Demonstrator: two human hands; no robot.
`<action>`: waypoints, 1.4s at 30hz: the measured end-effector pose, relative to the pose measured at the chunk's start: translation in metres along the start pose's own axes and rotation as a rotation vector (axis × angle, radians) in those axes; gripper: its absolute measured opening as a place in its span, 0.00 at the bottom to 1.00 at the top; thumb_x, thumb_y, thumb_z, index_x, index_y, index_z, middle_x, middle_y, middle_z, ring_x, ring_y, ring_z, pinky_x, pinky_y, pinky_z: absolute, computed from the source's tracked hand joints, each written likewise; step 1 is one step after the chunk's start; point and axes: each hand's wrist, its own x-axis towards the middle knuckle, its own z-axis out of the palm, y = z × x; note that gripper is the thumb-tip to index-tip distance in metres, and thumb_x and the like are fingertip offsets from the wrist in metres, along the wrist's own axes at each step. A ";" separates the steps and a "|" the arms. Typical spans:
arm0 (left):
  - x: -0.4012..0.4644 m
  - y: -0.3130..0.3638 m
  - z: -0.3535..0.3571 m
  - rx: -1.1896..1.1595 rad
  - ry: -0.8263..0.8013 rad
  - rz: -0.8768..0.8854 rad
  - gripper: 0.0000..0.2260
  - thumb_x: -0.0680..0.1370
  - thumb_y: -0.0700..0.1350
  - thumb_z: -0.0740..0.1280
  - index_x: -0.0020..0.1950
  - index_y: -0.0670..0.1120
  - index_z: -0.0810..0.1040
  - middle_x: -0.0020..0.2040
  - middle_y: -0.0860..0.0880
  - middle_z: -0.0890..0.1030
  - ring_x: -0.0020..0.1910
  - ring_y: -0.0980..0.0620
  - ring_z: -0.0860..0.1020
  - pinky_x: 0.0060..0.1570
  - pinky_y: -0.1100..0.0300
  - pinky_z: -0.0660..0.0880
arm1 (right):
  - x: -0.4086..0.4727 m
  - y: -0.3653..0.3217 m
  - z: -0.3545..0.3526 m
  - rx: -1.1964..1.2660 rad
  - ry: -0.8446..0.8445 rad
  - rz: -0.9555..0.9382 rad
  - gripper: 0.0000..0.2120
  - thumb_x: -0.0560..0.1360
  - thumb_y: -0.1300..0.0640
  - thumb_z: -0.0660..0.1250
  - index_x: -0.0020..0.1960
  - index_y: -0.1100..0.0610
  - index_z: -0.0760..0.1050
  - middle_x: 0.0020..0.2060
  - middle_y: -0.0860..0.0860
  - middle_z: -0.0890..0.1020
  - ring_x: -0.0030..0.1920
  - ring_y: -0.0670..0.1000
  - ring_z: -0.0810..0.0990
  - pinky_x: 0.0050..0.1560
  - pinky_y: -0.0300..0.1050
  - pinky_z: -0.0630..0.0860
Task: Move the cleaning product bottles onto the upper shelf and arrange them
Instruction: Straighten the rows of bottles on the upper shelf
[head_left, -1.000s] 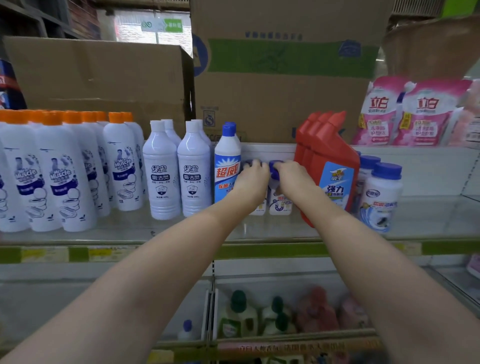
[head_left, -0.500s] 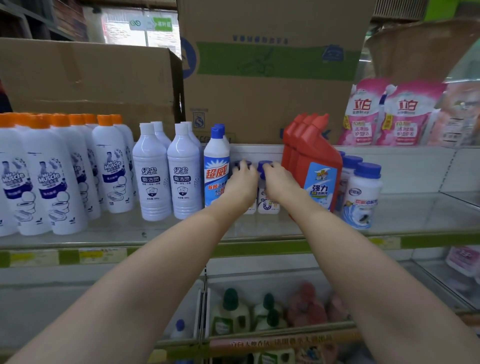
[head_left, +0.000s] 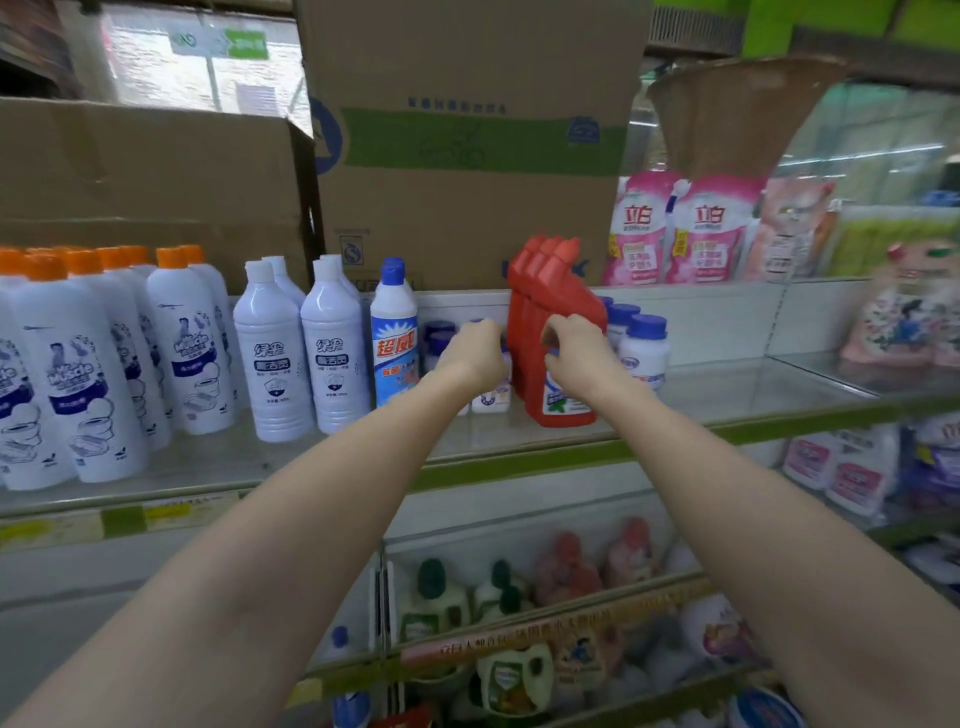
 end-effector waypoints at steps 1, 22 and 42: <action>-0.002 0.005 0.004 -0.034 -0.008 0.001 0.12 0.75 0.36 0.66 0.57 0.42 0.80 0.53 0.43 0.82 0.50 0.42 0.81 0.50 0.49 0.80 | -0.006 0.007 -0.003 -0.003 0.000 0.023 0.09 0.77 0.64 0.65 0.56 0.57 0.75 0.57 0.57 0.76 0.56 0.61 0.78 0.57 0.54 0.76; 0.038 0.055 0.065 -0.215 0.039 -0.279 0.25 0.73 0.41 0.77 0.65 0.43 0.70 0.61 0.43 0.79 0.60 0.43 0.79 0.58 0.47 0.78 | 0.036 0.091 0.019 0.199 -0.030 0.127 0.36 0.72 0.52 0.79 0.68 0.64 0.62 0.63 0.63 0.75 0.59 0.61 0.80 0.56 0.55 0.80; 0.066 0.146 0.061 -0.058 0.009 -0.209 0.06 0.76 0.41 0.74 0.47 0.40 0.79 0.41 0.41 0.84 0.34 0.45 0.85 0.37 0.49 0.84 | 0.049 0.138 -0.062 0.159 0.028 -0.008 0.12 0.79 0.61 0.65 0.61 0.60 0.70 0.56 0.59 0.78 0.53 0.60 0.77 0.47 0.50 0.72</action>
